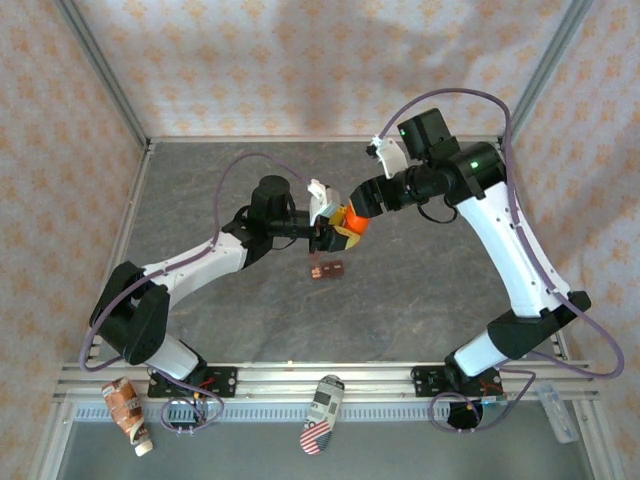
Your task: Sort the pills into containers
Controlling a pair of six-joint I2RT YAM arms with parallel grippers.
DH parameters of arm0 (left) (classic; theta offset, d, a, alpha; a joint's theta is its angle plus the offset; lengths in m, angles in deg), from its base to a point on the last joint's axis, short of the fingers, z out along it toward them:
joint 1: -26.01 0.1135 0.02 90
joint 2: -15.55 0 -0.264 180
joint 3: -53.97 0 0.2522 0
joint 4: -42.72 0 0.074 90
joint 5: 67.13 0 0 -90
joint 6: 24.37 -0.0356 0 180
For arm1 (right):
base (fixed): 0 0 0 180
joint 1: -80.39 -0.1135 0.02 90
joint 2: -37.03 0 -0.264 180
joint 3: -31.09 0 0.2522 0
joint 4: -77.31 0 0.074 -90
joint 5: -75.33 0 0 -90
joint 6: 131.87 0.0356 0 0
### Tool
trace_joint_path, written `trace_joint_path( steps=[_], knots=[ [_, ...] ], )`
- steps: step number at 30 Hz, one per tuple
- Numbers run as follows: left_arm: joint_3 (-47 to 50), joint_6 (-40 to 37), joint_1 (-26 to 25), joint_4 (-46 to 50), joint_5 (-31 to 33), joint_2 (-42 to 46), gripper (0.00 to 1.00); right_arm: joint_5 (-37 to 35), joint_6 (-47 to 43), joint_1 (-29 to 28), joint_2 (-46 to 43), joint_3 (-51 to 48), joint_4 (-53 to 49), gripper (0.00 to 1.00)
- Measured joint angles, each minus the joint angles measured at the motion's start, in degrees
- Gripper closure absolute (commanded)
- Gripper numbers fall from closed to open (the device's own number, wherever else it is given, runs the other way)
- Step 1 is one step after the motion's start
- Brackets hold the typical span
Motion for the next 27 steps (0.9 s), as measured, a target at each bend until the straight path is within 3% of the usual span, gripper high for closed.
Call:
trace_joint_path(
  steps=[7,11,13,17,23,27],
  knots=[
    [-0.35,-0.04,0.00,0.39,-0.22,0.00,1.00,-0.15,0.00,0.00,0.72,-0.26,0.04,0.30],
    [-0.37,-0.04,0.00,0.52,-0.39,0.00,1.00,0.11,0.07,0.00,0.74,-0.81,0.26,0.39],
    [-0.37,-0.04,0.00,0.96,-0.42,0.00,1.00,0.72,0.02,-0.04,0.74,-1.42,0.61,0.49],
    [-0.37,-0.07,0.07,2.99,-0.11,0.02,1.00,1.53,0.98,-0.17,0.63,-3.41,2.27,0.54],
    [0.66,-0.09,0.04,4.15,3.54,0.02,1.00,0.35,6.75,-0.24,-0.63,-8.85,7.50,0.58],
    [3.85,-1.40,-0.24,1.27,9.90,0.39,1.00,-3.23,14.49,-1.60,0.13,-11.74,11.45,0.58]
  ],
)
